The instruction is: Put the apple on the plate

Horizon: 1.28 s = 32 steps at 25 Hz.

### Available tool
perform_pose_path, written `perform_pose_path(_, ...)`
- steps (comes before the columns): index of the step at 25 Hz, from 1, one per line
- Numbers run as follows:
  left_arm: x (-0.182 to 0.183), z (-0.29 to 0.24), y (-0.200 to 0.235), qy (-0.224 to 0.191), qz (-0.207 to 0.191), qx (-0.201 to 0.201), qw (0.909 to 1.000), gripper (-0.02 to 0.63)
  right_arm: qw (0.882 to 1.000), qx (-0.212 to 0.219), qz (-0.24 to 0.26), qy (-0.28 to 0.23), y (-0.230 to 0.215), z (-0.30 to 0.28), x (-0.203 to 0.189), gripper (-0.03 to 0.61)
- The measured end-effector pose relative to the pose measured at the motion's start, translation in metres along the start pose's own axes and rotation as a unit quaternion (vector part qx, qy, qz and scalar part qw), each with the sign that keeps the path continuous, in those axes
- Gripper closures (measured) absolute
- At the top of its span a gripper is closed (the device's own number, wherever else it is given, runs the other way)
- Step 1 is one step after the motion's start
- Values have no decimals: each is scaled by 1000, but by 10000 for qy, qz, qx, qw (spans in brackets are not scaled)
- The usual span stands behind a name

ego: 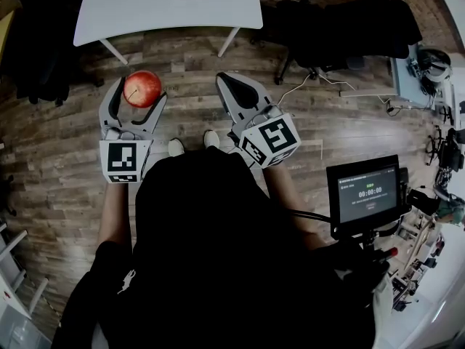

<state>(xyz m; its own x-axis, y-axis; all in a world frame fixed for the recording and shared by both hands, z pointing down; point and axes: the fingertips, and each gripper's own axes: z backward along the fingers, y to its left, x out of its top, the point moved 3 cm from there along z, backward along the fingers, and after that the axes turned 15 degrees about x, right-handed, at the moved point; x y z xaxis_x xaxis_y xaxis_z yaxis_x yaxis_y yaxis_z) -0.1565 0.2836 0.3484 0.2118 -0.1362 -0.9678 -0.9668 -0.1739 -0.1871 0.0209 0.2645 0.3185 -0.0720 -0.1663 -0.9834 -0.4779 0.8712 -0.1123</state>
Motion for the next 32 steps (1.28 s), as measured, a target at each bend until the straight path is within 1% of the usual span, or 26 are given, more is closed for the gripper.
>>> perform_pose_path(11,-4,-8,9,120,10,-173,9998,212,9996,-71,-164,195,4,-11,-7,575)
perform_pose_path(17,-14,4,28,216,75,-83,9997,212,9995,-115,-121,265,9,-23,-3,575)
perform_pose_path(24,-23,18,51,249,157,98,9995,212,9995,-1,-39,313,22,-40,4,575)
perform_pose_path(28,-26,19,57,270,166,129,9994,212,9995,13,-30,312,24,-45,5,575)
perform_pose_path(32,-20,16,57,202,132,114,9996,212,9996,-29,-41,278,21,-44,6,575)
